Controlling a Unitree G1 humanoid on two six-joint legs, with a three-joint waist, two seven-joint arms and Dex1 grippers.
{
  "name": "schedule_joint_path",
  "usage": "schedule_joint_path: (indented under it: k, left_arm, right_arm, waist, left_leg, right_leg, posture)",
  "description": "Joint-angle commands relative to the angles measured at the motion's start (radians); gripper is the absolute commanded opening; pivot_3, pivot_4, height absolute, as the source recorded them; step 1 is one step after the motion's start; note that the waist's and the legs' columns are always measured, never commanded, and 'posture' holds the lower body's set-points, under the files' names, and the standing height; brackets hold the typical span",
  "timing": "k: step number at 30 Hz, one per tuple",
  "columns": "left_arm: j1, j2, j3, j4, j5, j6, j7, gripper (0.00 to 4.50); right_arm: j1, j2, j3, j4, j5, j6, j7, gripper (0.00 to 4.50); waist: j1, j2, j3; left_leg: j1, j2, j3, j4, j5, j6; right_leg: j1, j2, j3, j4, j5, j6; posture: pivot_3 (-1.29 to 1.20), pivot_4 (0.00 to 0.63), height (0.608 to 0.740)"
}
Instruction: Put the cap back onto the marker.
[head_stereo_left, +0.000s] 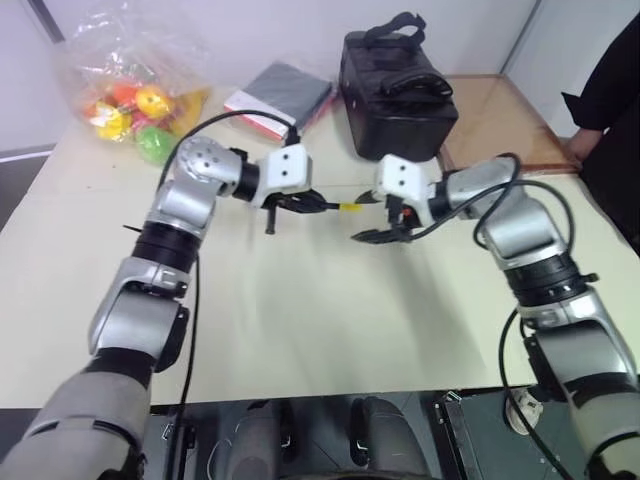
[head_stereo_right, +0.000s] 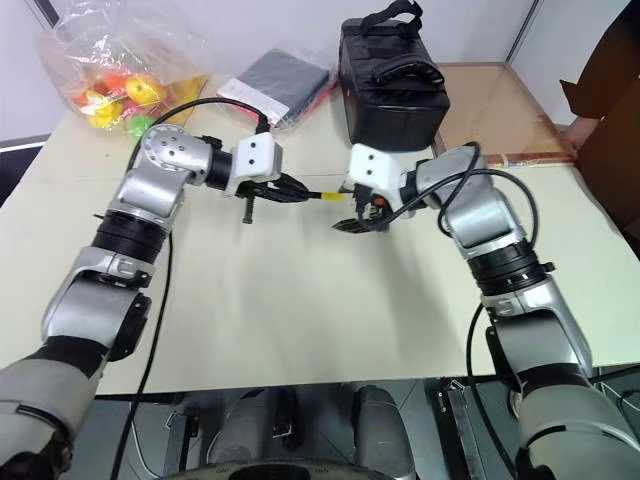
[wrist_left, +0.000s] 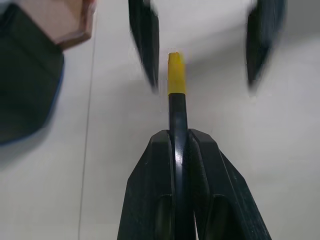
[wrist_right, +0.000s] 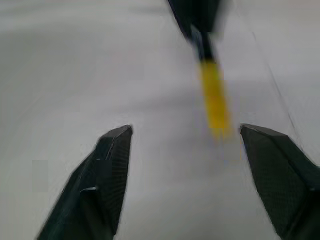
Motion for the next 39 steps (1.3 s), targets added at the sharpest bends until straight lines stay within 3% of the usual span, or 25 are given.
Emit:
schedule_joint_path:
  k: [1,5,9,14,16,19,27,28,35,39]
  left_arm:
    - [0.049,0.067,0.046,-0.089,-0.050,0.051,-0.007,0.00]
    - [0.167,0.161,0.103,-0.213,-0.118,0.167,-0.004,0.00]
    - [0.300,0.184,0.218,-0.359,-0.200,0.306,0.121,0.00]
    - [0.480,0.120,0.348,-0.579,-0.270,0.493,0.364,0.00]
    - [0.645,0.026,0.414,-0.705,-0.232,0.535,0.573,0.00]
    - [0.766,-0.070,0.465,-0.794,-0.190,0.548,0.777,0.00]
    - [0.908,-0.146,0.496,-0.836,-0.203,0.491,0.948,0.00]
    - [0.920,-0.150,0.489,-0.836,-0.207,0.473,0.948,0.96]
    - [0.902,-0.172,0.499,-0.809,-0.244,0.434,0.983,4.34]
    - [0.829,-0.143,0.589,-0.838,-0.338,0.453,1.001,4.34]
  right_arm:
    - [-0.008,-0.051,-0.119,-0.022,0.037,0.011,-0.058,3.33]
    - [0.036,-0.087,-0.228,-0.011,0.050,0.022,-0.170,3.33]
    - [0.147,-0.102,-0.314,-0.044,0.053,0.040,-0.284,3.33]
    - [0.292,-0.063,-0.411,-0.130,0.088,0.088,-0.418,3.33]
    - [0.348,-0.001,-0.455,-0.163,0.117,0.116,-0.501,3.33]
    - [0.382,0.044,-0.458,-0.179,0.123,0.118,-0.564,3.33]
    - [0.398,0.104,-0.416,-0.155,0.114,0.061,-0.650,3.33]
    - [0.395,0.104,-0.408,-0.146,0.114,0.052,-0.648,3.40]
    - [0.359,0.084,-0.383,-0.054,0.102,-0.025,-0.650,3.40]
    - [0.343,0.071,-0.404,-0.003,0.095,-0.079,-0.681,3.40]
  waist:
    - [-0.001,0.000,0.000]
    - [-0.001,0.000,0.000]
    - [0.004,0.000,0.000]
    - [0.002,0.000,0.000]
    - [-0.003,0.001,-0.001]
    - [-0.004,0.000,-0.001]
    - [0.005,0.000,-0.001]
    - [0.003,0.000,-0.001]
    - [0.002,0.000,-0.001]
    - [0.002,0.000,-0.001]
  left_leg:
    - [0.000,0.000,0.000,0.000,0.000,0.000]
    - [0.000,0.001,0.000,-0.001,0.000,0.000]
    - [0.000,0.001,0.000,0.000,0.000,0.000]
    - [0.000,0.000,-0.001,0.000,0.000,0.000]
    - [0.002,0.000,-0.001,-0.001,0.000,0.000]
    - [0.004,0.000,0.000,-0.002,0.000,0.000]
    - [0.004,-0.001,-0.002,-0.001,-0.001,0.001]
    - [0.004,-0.001,-0.002,-0.002,-0.001,0.001]
    - [0.004,-0.001,-0.002,-0.002,-0.001,0.002]
    - [0.004,-0.001,-0.002,-0.002,-0.001,0.002]
  right_leg:
    - [0.000,0.000,0.000,0.000,0.000,0.000]
    - [-0.001,0.000,0.000,0.000,0.000,0.000]
    - [0.000,0.000,0.000,0.000,0.000,0.000]
    - [0.001,-0.002,0.000,0.000,0.000,0.000]
    - [0.001,-0.002,0.000,0.000,0.000,0.000]
    - [0.003,-0.002,0.001,-0.001,-0.001,0.001]
    - [0.004,-0.003,0.000,0.000,-0.001,0.001]
    - [0.004,-0.003,0.000,0.000,-0.001,0.001]
    - [0.004,-0.003,0.000,0.000,-0.001,0.001]
    - [0.003,-0.003,0.000,0.000,0.000,0.001]
  posture:
    - [0.00,0.150,0.740]
    - [0.00,0.150,0.740]
    - [0.00,0.150,0.740]
    - [0.00,0.150,0.740]
    - [0.00,0.150,0.740]
    - [0.00,0.150,0.740]
    - [0.00,0.150,0.740]
    - [0.00,0.150,0.740]
    - [0.00,0.150,0.740]
    - [0.00,0.150,0.740]
